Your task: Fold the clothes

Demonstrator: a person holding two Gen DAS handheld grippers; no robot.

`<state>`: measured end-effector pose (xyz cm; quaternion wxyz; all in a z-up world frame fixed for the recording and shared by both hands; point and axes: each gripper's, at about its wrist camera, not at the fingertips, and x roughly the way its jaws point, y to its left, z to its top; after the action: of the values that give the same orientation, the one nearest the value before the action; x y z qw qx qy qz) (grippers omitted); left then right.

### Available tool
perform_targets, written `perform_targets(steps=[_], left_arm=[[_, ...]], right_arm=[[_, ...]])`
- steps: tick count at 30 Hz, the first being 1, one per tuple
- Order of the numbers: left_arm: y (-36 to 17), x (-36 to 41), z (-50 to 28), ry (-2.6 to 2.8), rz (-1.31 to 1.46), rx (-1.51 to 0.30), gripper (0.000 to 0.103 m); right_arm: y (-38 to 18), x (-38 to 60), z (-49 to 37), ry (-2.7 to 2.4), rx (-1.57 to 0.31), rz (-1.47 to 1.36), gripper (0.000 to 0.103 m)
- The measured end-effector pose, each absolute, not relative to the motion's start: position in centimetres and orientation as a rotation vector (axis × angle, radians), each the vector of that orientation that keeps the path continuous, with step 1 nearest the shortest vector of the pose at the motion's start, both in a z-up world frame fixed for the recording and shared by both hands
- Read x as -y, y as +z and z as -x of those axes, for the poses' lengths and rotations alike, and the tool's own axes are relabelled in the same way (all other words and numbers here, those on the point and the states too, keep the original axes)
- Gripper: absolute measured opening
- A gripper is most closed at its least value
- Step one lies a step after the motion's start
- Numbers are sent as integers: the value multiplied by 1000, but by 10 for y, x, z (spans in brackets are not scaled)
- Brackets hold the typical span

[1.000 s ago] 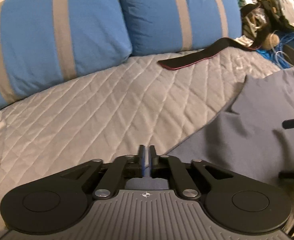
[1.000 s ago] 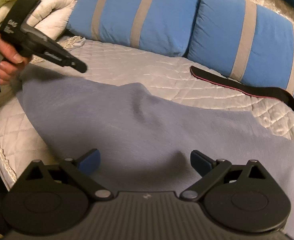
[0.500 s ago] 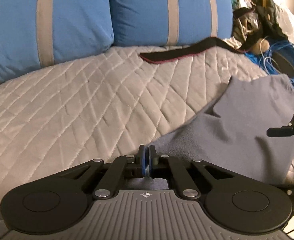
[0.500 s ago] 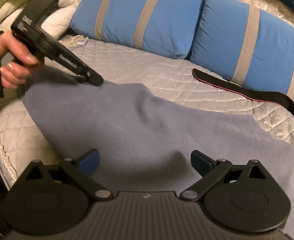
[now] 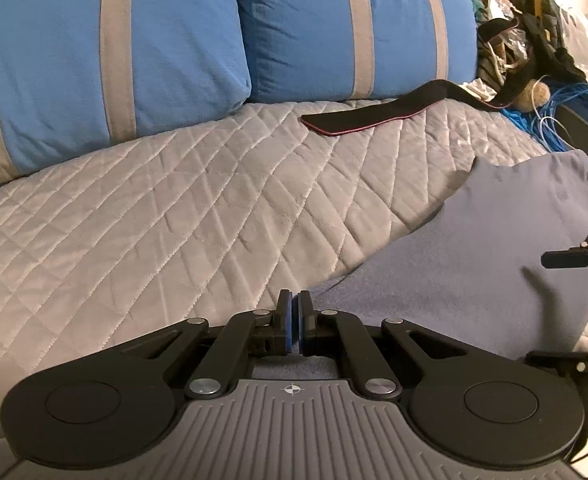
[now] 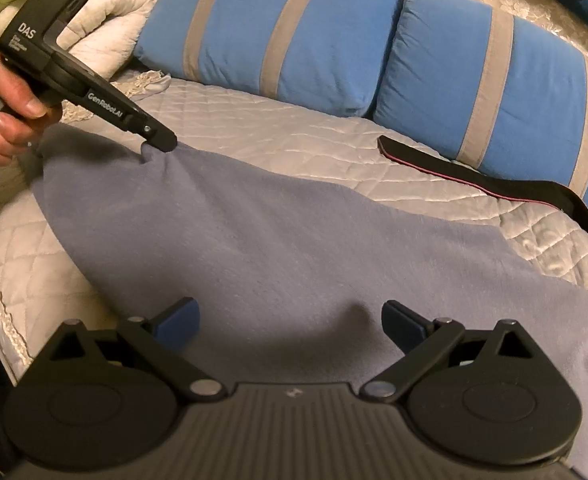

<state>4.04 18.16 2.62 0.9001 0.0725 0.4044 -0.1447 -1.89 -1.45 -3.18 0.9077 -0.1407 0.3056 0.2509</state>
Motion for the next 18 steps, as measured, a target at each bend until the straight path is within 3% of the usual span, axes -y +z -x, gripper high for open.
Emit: perform_targets(steps=[11, 13, 15, 18], left_arm=[[6, -171, -45, -254, -235, -841, 6], [7, -177, -47, -252, -185, -838, 15], [10, -185, -49, -208, -147, -827, 43], [16, -194, -48, -182, -109, -810, 47]], right_arm=[[-32, 14, 21, 518, -624, 303, 103], [-32, 13, 21, 516, -623, 304, 103], [-31, 13, 20, 514, -620, 304, 103], [-31, 12, 21, 511, -614, 312, 103]])
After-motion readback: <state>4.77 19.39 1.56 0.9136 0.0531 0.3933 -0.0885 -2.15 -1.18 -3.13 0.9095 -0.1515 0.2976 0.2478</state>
